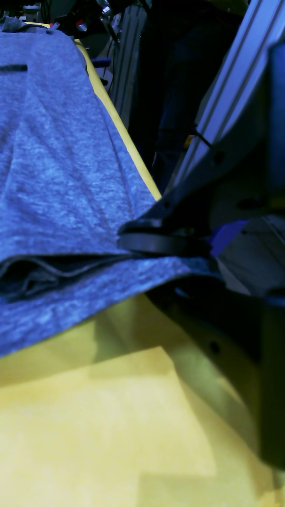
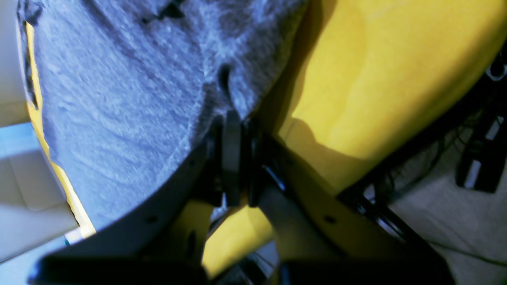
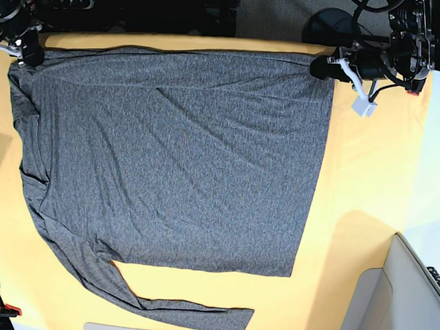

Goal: Fold the T-shirt properly
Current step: 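Hold the shirt edge taut with both grippers and lower it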

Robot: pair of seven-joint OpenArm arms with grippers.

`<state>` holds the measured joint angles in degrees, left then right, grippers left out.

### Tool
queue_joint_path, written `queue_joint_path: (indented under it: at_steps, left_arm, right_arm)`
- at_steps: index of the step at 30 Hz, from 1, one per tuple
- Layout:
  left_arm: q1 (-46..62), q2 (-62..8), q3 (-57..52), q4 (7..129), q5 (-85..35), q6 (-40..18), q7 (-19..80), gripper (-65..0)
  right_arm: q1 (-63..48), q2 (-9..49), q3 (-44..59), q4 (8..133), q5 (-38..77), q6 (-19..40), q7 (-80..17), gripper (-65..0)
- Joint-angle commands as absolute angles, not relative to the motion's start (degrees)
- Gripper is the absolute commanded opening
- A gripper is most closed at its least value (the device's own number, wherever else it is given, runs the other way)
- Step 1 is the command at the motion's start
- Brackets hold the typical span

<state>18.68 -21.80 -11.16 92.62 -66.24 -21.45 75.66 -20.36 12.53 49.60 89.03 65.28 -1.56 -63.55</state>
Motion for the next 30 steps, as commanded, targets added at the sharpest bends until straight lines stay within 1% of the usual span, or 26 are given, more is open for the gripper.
queue_joint_path:
  at_steps: [1, 7, 15, 30]
  left_arm:
    - [18.5, -22.7, -11.6, 93.5, -66.7, -21.5, 75.8, -64.5]
    - [18.7, -22.7, -11.6, 93.5, -66.7, -21.5, 75.8, -64.5]
    - [20.2, -22.5, -13.6, 93.5, -66.7, -21.5, 75.8, -64.5]
    - [20.4, -22.5, -13.6, 93.5, -66.7, -21.5, 75.8, -64.5]
  right_arm:
    - [-20.7, 13.1, 50.0, 88.8, 61.9, -3.4, -65.2, -65.0]
    - [-20.8, 12.9, 50.0, 88.7, 61.8, -3.4, -65.5, -65.0]
    - [-20.8, 12.4, 49.9, 88.7, 56.7, -3.1, -65.6, -65.0]
    - [-21.3, 12.0, 49.9, 88.7, 56.3, -3.1, -65.6, -65.0]
